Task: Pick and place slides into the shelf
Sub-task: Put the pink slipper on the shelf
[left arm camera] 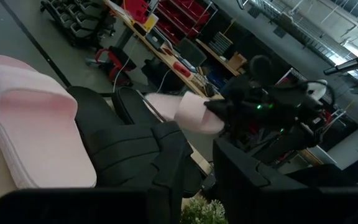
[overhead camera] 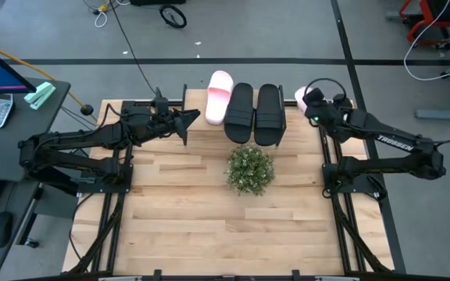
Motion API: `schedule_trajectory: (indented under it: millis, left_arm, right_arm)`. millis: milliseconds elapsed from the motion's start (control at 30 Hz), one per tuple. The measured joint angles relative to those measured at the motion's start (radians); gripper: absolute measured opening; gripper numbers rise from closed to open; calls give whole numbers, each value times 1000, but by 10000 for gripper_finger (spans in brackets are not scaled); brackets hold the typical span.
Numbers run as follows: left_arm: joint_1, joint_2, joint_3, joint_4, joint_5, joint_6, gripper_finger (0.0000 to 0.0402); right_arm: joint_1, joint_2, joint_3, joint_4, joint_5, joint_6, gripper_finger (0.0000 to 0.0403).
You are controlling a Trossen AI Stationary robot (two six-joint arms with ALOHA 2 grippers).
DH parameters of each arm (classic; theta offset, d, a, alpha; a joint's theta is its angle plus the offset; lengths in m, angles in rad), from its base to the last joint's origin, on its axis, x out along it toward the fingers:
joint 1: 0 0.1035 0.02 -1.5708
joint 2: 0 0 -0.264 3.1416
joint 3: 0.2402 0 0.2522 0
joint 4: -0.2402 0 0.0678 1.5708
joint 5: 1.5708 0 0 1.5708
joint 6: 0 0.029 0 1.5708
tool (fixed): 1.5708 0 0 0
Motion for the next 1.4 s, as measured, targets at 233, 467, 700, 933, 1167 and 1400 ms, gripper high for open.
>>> schedule_trajectory:
  millis: [233,467,700,933,1167,1400]
  left_arm:
    - [0,0,0,0,0,9,82]
    - [0,0,0,0,2,48,86]
    - [16,0,0,-4,101,84,91]
    - [73,0,0,-78,186,163,79]
    - [136,-1,0,-83,274,233,69]
    - [218,-7,11,-97,441,169,74]
  right_arm:
    - [19,0,162,0,-6,-229,0]
    - [43,0,340,1,-89,-540,0]
    - [43,0,466,1,-252,-703,0]
    - [43,16,528,1,-464,-795,0]
    - [42,78,598,0,-651,-897,0]
    - [42,175,737,2,-819,-955,0]
